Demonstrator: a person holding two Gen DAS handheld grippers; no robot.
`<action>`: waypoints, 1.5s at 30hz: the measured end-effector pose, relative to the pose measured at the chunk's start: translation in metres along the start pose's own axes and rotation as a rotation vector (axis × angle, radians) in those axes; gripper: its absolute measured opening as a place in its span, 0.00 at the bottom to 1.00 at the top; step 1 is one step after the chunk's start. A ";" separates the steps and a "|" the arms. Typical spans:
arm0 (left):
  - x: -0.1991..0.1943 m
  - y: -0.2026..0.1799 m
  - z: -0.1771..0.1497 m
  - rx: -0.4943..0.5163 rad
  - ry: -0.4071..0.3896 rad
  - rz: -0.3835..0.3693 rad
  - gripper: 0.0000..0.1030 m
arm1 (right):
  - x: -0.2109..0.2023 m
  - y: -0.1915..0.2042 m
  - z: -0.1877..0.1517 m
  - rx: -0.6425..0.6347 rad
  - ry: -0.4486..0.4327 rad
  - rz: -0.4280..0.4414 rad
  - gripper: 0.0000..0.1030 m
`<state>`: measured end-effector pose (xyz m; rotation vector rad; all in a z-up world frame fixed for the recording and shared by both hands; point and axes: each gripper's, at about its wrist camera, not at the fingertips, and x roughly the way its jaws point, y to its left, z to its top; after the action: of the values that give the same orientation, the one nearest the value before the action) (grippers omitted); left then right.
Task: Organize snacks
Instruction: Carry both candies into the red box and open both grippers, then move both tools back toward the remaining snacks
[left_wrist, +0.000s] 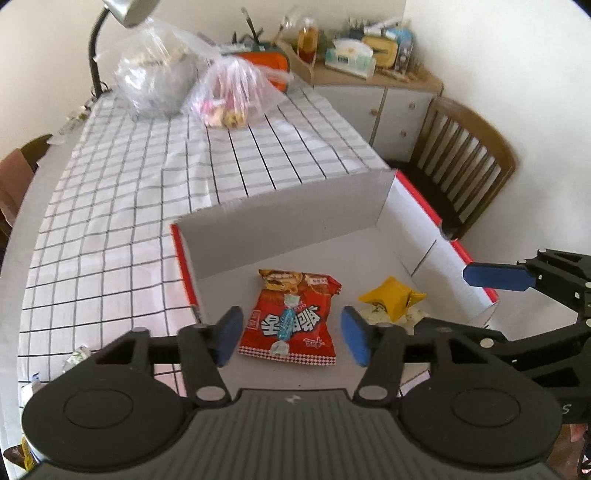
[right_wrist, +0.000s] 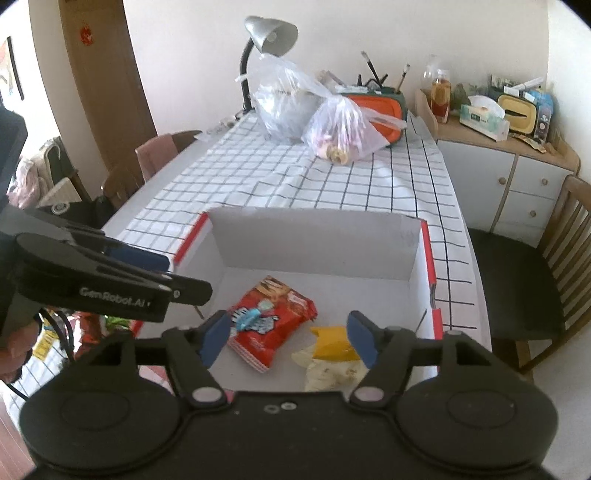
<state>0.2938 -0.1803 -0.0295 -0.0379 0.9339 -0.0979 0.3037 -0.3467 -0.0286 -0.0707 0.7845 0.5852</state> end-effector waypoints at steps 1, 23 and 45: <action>-0.005 0.001 -0.002 -0.003 -0.008 -0.003 0.58 | -0.003 0.003 0.000 0.002 -0.007 0.002 0.75; -0.091 0.048 -0.058 -0.032 -0.177 -0.006 0.78 | -0.033 0.067 -0.005 0.021 -0.110 0.065 1.00; -0.128 0.172 -0.120 -0.173 -0.180 0.066 0.83 | 0.015 0.161 -0.009 0.022 -0.034 0.120 1.00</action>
<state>0.1337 0.0045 -0.0108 -0.1731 0.7611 0.0470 0.2227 -0.2073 -0.0210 0.0069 0.7660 0.6897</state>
